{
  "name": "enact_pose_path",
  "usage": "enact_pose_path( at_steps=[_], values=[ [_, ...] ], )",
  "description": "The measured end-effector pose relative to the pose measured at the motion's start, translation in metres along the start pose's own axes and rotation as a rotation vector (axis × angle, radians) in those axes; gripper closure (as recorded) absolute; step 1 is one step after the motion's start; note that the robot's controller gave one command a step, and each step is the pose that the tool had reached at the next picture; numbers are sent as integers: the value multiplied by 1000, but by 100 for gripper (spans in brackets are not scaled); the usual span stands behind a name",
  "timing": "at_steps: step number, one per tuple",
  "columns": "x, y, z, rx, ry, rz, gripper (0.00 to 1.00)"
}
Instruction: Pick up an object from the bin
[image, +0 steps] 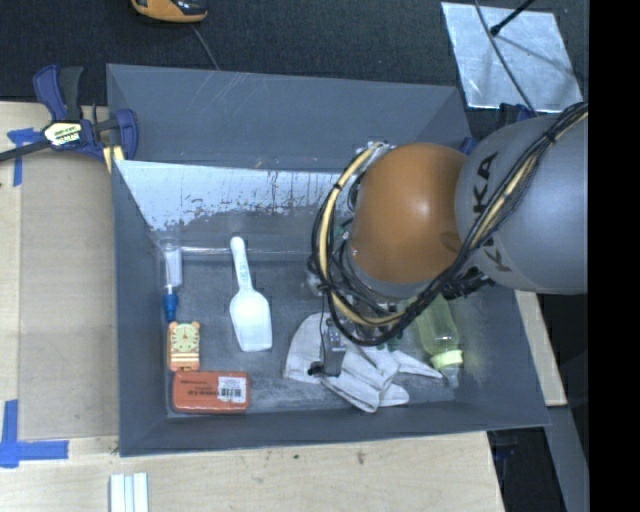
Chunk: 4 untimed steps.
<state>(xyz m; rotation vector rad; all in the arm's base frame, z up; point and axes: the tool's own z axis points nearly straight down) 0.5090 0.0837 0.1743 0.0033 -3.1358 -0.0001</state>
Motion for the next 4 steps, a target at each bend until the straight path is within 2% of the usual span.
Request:
enact_pose_path(
  at_steps=[1, 2, 3, 4],
  values=[
    [-2, 0, -4, -1, -8, 2, 0],
    [13, -59, 65, 1, -12, -93, 0],
    [9, -90, 106, 0, -5, -148, 0],
    [14, -102, 103, -3, -10, -19, 0]
  ],
)
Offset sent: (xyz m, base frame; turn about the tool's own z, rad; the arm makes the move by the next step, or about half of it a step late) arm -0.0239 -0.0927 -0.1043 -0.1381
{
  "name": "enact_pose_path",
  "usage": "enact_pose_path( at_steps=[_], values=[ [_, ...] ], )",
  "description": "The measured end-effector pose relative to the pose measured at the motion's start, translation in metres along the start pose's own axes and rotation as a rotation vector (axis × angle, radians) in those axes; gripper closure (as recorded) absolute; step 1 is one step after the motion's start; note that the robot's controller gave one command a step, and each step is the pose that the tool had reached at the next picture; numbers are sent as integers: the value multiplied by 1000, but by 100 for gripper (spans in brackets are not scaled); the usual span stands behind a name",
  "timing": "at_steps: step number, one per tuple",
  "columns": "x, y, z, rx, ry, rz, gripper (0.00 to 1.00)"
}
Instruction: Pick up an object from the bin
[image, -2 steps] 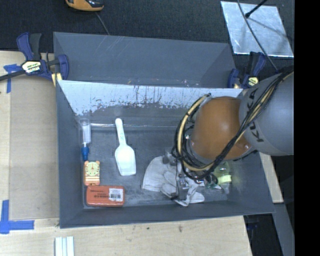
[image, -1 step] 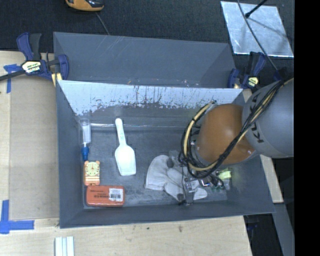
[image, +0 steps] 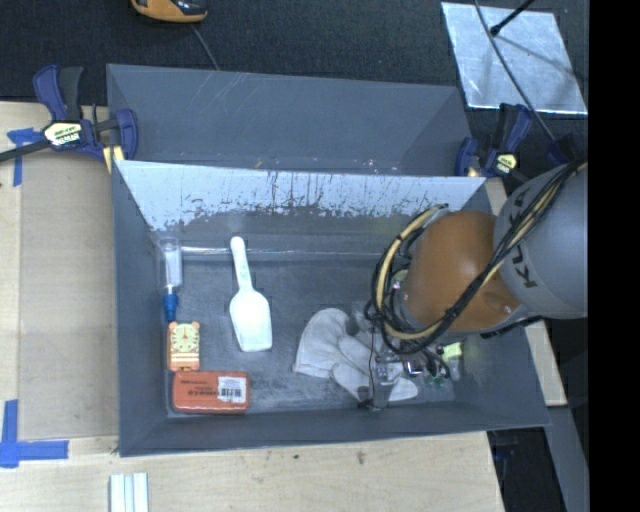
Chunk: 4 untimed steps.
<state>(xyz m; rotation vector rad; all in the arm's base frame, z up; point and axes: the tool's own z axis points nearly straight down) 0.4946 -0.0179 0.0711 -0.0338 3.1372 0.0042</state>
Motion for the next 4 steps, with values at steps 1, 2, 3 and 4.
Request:
enact_pose_path(
  at_steps=[1, 2, 3, 4],
  values=[
    [3, -20, 0, 1, -2, -121, 0],
    [8, -39, -2, 0, -2, -13, 100],
    [8, -39, -2, 0, -2, -13, 100],
    [8, -39, -5, 0, -4, -13, 100]
  ],
)
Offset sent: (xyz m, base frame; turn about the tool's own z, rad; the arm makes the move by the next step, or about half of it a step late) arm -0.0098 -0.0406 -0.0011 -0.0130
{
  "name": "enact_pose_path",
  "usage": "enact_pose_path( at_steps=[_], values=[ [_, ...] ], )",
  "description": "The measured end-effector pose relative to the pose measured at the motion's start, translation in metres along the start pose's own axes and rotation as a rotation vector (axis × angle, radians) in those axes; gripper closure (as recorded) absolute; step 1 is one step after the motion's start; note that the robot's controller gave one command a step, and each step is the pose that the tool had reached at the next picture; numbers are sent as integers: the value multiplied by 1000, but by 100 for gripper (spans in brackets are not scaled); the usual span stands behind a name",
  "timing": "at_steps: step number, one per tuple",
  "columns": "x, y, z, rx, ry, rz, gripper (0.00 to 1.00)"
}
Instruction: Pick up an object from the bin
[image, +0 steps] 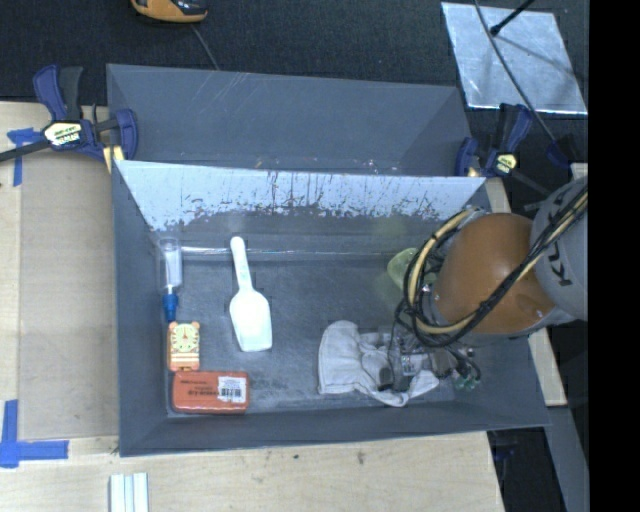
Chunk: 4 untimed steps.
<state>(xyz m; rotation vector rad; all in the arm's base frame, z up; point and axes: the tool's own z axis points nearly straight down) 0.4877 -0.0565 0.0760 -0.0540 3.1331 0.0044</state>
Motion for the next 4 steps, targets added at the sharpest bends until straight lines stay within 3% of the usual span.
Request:
enact_pose_path(
  at_steps=[2, 4],
  values=[
    [2, 0, -23, 1, 11, 0, 100],
    [1, -1, -59, 3, 5, 1, 100]
  ],
)
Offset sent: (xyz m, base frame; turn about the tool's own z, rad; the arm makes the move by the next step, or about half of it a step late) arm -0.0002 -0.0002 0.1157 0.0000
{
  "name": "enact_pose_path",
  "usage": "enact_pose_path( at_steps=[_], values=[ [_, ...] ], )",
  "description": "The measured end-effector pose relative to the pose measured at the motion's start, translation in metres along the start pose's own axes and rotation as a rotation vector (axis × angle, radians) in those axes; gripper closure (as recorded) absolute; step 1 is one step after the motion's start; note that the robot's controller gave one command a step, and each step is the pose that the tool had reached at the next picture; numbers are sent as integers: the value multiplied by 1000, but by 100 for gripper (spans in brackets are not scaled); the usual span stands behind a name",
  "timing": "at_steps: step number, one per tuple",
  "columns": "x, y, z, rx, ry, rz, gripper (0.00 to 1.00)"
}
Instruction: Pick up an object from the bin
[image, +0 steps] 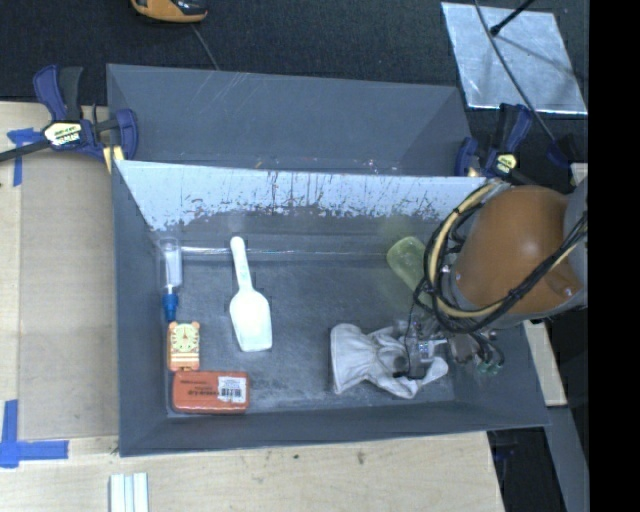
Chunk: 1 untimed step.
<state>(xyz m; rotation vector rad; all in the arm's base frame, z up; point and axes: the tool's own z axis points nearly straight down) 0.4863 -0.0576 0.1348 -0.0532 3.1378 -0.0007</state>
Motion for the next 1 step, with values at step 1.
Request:
enact_pose_path(
  at_steps=[1],
  values=[
    [0, 0, -8, 0, 0, 0, 100]
  ],
)
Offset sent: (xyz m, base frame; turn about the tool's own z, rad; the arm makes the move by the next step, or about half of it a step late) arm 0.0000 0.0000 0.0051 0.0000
